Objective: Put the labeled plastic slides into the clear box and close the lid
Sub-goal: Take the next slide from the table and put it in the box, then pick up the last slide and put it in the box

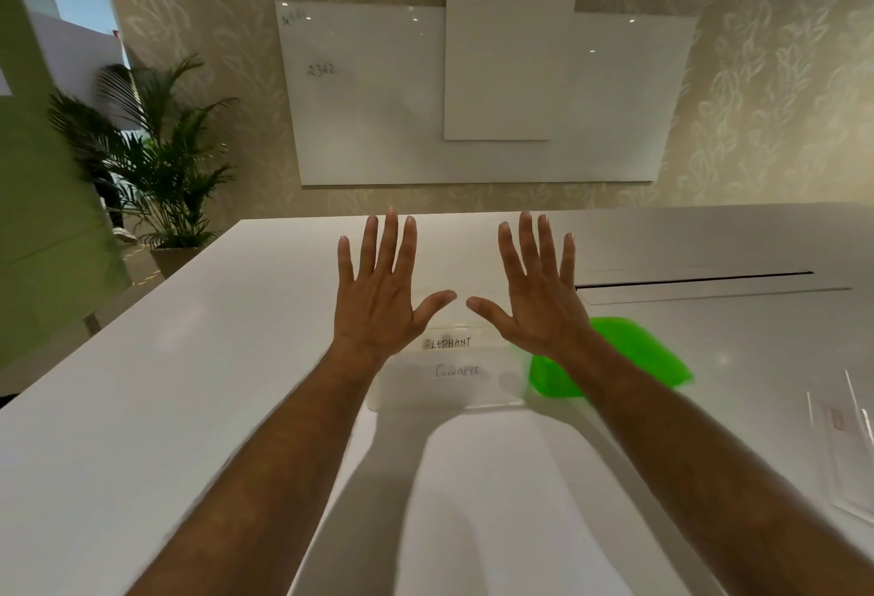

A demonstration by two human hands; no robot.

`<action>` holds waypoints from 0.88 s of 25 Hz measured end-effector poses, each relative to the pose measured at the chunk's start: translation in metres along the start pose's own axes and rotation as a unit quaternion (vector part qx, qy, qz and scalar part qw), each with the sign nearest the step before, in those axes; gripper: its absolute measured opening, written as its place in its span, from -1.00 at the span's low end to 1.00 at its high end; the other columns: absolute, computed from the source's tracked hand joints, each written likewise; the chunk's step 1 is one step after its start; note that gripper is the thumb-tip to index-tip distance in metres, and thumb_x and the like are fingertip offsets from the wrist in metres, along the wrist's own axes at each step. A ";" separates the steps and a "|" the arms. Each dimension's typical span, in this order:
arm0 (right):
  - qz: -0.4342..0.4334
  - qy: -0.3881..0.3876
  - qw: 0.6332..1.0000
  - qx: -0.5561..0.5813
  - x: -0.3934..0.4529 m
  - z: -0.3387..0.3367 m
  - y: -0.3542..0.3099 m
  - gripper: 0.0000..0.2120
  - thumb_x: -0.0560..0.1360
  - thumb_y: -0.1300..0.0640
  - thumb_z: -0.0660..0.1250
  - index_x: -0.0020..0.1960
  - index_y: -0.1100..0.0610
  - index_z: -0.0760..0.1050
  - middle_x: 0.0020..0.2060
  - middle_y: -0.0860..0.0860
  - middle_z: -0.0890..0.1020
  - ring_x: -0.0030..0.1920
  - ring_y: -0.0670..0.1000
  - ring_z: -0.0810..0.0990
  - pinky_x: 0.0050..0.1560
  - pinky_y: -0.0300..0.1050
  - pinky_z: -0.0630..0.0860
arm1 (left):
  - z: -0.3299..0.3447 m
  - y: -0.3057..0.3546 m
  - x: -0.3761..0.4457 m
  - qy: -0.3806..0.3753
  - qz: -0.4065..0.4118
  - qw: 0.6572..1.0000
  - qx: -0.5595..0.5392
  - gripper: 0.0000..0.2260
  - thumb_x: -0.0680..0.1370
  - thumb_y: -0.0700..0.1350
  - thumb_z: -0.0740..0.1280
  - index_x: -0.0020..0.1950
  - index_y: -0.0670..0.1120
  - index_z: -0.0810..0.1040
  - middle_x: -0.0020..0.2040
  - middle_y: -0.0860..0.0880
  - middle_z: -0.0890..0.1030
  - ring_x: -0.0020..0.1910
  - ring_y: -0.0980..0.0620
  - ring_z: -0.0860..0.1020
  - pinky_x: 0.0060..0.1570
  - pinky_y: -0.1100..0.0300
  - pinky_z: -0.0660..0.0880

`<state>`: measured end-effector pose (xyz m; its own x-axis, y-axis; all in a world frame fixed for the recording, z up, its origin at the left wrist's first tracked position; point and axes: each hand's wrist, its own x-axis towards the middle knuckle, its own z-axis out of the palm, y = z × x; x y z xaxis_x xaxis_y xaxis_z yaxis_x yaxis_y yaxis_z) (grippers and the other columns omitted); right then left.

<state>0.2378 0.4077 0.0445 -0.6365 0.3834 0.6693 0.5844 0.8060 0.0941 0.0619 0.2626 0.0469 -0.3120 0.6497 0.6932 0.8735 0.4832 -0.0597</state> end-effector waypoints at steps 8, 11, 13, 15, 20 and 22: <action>0.013 0.024 0.999 -0.024 -0.017 -0.006 0.002 -0.06 0.46 -0.49 -0.06 0.58 0.11 -0.17 0.57 0.17 -0.14 0.56 0.19 -0.19 0.46 0.41 -0.08 | -0.003 0.011 -0.007 0.012 0.000 1.000 -0.006 -0.09 0.46 0.53 -0.13 0.62 -0.04 -0.14 0.63 -0.10 -0.10 0.60 -0.15 -0.15 0.50 -0.29 -0.12; 0.018 0.014 0.999 -0.035 -0.025 -0.010 0.017 -0.06 0.47 -0.49 -0.06 0.58 0.13 -0.16 0.58 0.17 -0.12 0.57 0.19 -0.17 0.46 0.40 -0.07 | -0.005 0.022 -0.006 0.021 -0.003 1.000 -0.015 -0.09 0.46 0.52 -0.13 0.61 -0.04 -0.17 0.63 -0.11 -0.12 0.60 -0.14 -0.16 0.50 -0.29 -0.10; 0.055 0.023 0.996 -0.072 -0.046 -0.024 0.046 -0.07 0.47 -0.49 -0.07 0.58 0.12 -0.16 0.58 0.17 -0.12 0.57 0.18 -0.16 0.46 0.39 -0.07 | -0.005 0.056 -0.001 0.010 0.030 0.998 -0.048 -0.10 0.47 0.52 -0.13 0.61 -0.05 -0.17 0.63 -0.11 -0.12 0.60 -0.13 -0.16 0.50 -0.29 -0.10; 0.060 0.012 0.995 -0.076 -0.052 -0.027 0.058 -0.07 0.46 -0.49 -0.07 0.58 0.12 -0.16 0.58 0.17 -0.11 0.57 0.19 -0.15 0.46 0.39 -0.06 | -0.006 0.065 -0.001 0.013 0.039 0.998 -0.048 -0.10 0.47 0.51 -0.14 0.61 -0.06 -0.17 0.63 -0.11 -0.12 0.60 -0.14 -0.15 0.50 -0.29 -0.09; 0.078 -0.003 0.990 -0.114 -0.069 -0.043 0.086 -0.06 0.46 -0.49 -0.07 0.58 0.13 -0.12 0.57 0.19 -0.07 0.57 0.20 -0.12 0.45 0.40 -0.04 | -0.006 0.100 0.003 0.004 0.060 0.996 -0.066 -0.09 0.47 0.51 -0.13 0.61 -0.07 -0.17 0.63 -0.11 -0.13 0.60 -0.15 -0.15 0.50 -0.28 -0.08; 0.095 -0.009 0.987 -0.132 -0.084 -0.052 0.107 -0.06 0.47 -0.49 -0.08 0.58 0.15 -0.10 0.57 0.20 -0.05 0.57 0.20 -0.11 0.45 0.40 -0.04 | -0.006 0.124 0.007 0.011 0.083 0.993 -0.085 -0.09 0.47 0.51 -0.12 0.61 -0.08 -0.15 0.63 -0.12 -0.12 0.60 -0.15 -0.14 0.49 -0.29 -0.06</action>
<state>0.3799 0.4382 0.0370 -0.5100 0.5262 0.6804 0.8036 0.5735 0.1589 0.1706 0.3234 0.0483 -0.1517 0.6977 0.7001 0.9633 0.2630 -0.0533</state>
